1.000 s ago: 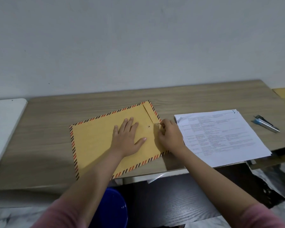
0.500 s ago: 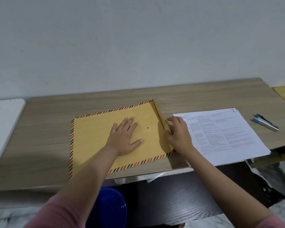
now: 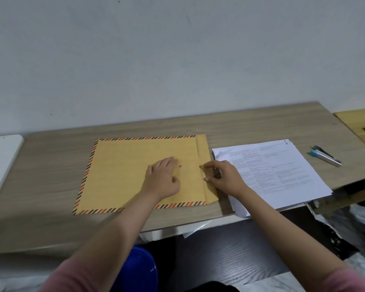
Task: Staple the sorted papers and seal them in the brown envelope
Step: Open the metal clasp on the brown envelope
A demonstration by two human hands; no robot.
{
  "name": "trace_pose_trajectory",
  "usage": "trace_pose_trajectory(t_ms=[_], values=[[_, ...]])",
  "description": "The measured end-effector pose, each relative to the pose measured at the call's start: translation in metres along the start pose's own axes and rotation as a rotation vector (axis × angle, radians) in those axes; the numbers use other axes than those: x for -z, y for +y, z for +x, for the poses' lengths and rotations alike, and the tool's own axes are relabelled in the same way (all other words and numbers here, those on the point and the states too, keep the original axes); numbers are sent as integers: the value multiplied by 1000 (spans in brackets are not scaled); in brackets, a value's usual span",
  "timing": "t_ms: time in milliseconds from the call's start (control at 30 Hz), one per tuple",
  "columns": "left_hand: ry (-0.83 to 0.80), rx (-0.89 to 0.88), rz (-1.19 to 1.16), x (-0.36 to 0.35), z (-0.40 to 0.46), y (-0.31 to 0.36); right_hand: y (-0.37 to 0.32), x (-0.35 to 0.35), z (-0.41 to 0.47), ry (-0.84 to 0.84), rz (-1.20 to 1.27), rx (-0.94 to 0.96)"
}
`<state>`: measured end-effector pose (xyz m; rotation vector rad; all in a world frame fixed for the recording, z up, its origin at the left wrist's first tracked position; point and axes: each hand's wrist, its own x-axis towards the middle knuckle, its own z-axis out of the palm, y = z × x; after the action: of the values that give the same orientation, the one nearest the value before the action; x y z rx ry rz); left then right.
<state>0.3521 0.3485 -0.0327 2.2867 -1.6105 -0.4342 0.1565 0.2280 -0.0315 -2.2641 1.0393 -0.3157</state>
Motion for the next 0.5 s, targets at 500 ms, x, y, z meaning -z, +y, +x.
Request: trace_pose_trajectory(t_ms=[500], values=[[-11,437,47,-22,24,78,15,13,0,-101,461,-50]])
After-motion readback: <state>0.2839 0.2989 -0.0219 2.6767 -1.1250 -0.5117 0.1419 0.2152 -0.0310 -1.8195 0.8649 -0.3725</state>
